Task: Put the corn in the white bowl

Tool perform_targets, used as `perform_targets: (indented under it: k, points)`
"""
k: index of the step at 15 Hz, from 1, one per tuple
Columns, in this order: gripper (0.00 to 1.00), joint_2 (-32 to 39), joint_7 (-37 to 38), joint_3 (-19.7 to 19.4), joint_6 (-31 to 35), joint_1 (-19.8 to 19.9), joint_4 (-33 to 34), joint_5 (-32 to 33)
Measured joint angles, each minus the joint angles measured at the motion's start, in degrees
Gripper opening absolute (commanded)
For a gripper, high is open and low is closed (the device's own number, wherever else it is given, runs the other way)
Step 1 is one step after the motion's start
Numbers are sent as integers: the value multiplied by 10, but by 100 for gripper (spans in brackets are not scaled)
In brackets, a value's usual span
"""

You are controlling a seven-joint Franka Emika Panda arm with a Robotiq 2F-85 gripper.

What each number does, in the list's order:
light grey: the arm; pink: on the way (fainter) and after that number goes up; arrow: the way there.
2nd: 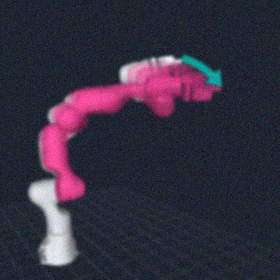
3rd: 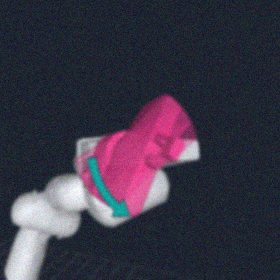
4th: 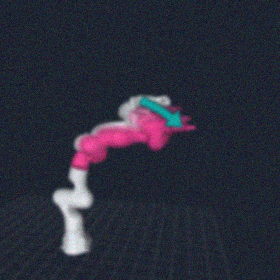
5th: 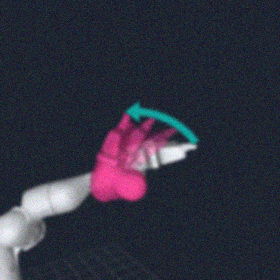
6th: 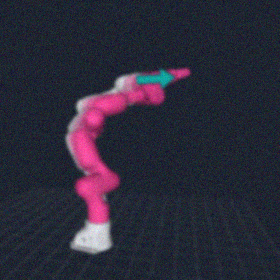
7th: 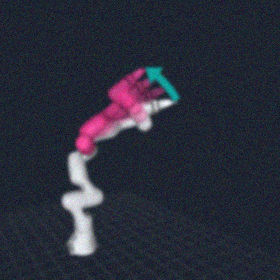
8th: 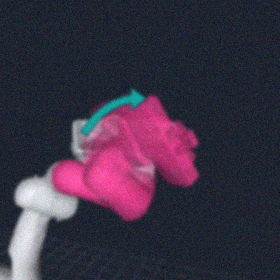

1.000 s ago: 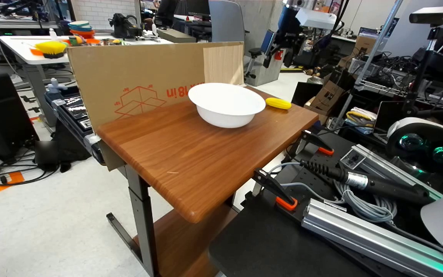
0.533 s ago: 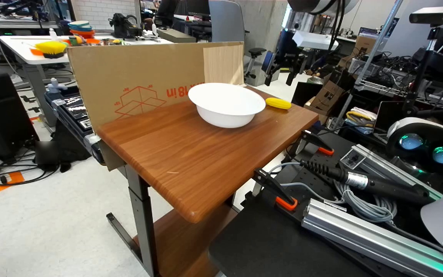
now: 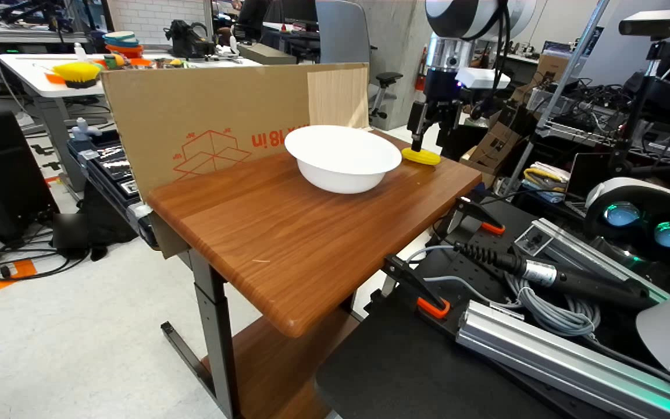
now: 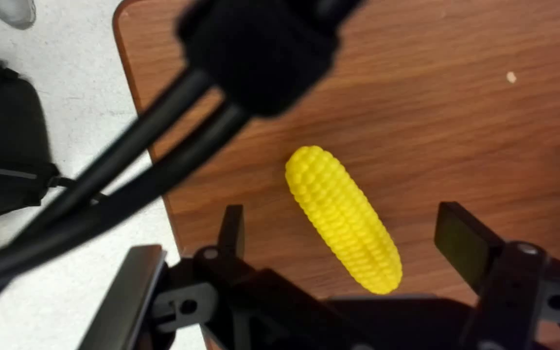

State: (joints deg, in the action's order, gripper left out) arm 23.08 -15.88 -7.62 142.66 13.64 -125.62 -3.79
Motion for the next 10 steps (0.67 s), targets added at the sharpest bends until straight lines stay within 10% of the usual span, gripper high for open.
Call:
perform_targets:
  k: [10]
  points:
    - [99,69,-131,3,-70,19,90,61]
